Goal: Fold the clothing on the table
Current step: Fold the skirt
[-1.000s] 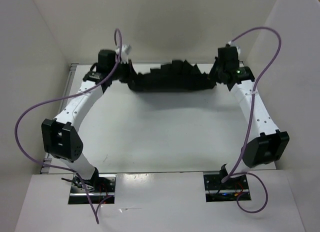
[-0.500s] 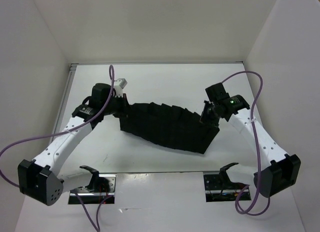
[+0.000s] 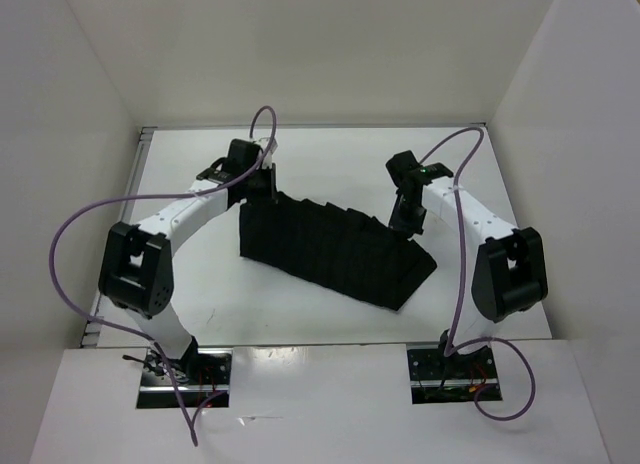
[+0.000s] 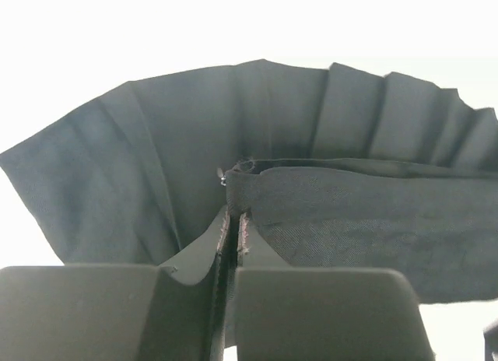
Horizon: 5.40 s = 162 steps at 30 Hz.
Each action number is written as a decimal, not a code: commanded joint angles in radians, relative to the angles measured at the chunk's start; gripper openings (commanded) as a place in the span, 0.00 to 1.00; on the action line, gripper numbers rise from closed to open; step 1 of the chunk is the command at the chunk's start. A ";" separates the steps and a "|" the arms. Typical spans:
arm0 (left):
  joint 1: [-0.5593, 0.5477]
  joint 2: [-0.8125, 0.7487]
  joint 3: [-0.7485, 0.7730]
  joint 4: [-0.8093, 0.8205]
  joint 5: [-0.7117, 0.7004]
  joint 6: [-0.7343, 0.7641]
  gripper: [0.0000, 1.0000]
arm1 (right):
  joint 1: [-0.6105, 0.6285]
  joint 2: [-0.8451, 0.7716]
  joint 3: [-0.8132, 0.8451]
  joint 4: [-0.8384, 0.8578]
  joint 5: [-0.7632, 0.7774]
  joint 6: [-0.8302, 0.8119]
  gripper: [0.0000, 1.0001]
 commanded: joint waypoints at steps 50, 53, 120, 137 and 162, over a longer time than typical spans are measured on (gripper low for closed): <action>0.043 0.345 0.143 0.054 -0.164 -0.018 0.07 | -0.086 -0.014 -0.230 0.218 -0.103 0.245 0.76; 0.043 0.345 0.133 0.054 -0.136 -0.037 0.07 | -0.086 0.052 -0.212 0.244 -0.090 0.265 0.76; -0.249 0.483 0.236 0.113 0.230 -0.103 0.00 | -0.195 -0.018 -0.027 0.166 0.054 0.152 0.69; -0.175 0.473 0.155 0.096 0.016 -0.166 0.00 | -0.376 -0.040 -0.232 0.330 -0.087 0.159 0.73; -0.175 0.473 0.155 0.076 0.065 -0.146 0.00 | -0.419 0.003 -0.359 0.752 -0.288 0.212 0.81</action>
